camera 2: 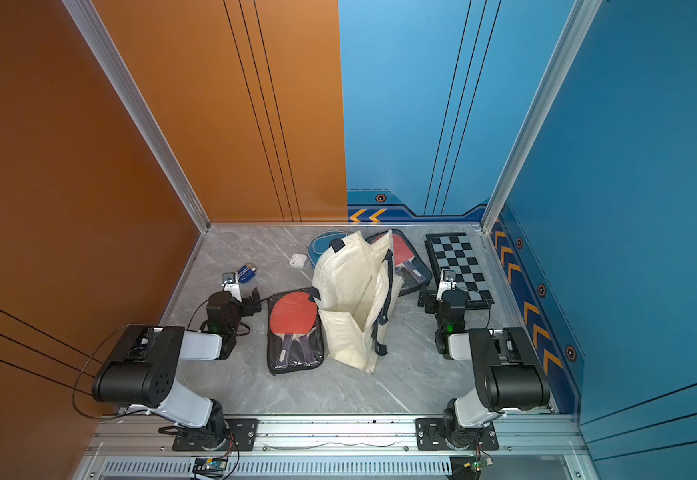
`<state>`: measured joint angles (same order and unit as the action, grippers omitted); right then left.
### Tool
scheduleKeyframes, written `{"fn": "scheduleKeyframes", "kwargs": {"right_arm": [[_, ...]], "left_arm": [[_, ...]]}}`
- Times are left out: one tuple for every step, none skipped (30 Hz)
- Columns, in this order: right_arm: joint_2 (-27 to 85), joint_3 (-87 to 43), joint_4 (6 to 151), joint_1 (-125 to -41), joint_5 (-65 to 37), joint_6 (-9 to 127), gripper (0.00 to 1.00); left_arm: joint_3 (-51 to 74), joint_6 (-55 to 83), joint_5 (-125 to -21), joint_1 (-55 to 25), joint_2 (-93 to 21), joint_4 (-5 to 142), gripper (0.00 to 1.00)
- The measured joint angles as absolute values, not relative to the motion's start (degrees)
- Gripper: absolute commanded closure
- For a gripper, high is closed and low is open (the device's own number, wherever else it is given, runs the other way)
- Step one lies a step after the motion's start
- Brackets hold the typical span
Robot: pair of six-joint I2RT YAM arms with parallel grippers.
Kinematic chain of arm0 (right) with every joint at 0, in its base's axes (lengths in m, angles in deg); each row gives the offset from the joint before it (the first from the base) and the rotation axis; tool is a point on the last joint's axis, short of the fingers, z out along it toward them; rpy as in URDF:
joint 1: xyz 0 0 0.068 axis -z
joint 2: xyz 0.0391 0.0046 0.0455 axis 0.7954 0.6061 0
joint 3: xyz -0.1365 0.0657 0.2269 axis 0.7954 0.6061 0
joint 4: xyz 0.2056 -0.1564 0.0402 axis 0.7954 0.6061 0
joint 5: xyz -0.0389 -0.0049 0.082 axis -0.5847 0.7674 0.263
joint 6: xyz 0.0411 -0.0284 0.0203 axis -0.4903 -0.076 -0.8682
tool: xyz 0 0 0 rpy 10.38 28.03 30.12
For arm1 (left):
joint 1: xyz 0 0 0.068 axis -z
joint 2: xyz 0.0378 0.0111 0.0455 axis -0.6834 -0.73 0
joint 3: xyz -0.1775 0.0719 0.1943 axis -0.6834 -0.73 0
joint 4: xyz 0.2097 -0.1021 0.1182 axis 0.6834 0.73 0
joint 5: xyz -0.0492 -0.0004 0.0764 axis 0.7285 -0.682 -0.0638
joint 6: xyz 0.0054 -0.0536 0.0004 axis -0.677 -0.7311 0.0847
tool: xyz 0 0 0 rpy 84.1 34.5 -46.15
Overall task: Remove the ping pong set from the canvas bag
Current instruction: Reset both arms
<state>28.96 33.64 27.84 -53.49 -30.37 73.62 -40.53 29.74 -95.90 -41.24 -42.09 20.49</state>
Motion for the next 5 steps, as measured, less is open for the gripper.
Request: {"fn": "scheduleKeyframes", "kwargs": {"right_arm": [[29.0,33.6,27.8,-53.1,-30.2,73.6,0.0],[29.0,33.6,27.8,-53.0,-30.2,73.6,0.0],[29.0,33.6,27.8,-52.8,-30.1,73.6,0.0],[29.0,33.6,27.8,-52.8,-30.1,73.6,0.0],[29.0,33.6,27.8,-52.8,-30.1,73.6,0.0]], "left_arm": [[-40.5,29.7,-95.9,-41.2,-42.1,20.5,0.02],[-40.5,29.7,-95.9,-41.2,-42.1,20.5,0.02],[-40.5,29.7,-96.0,-41.2,-42.1,20.5,0.02],[-40.5,29.7,-96.2,-41.2,-42.1,20.5,0.02],[-40.5,29.8,-96.4,-41.2,-42.1,20.5,0.02]]}}
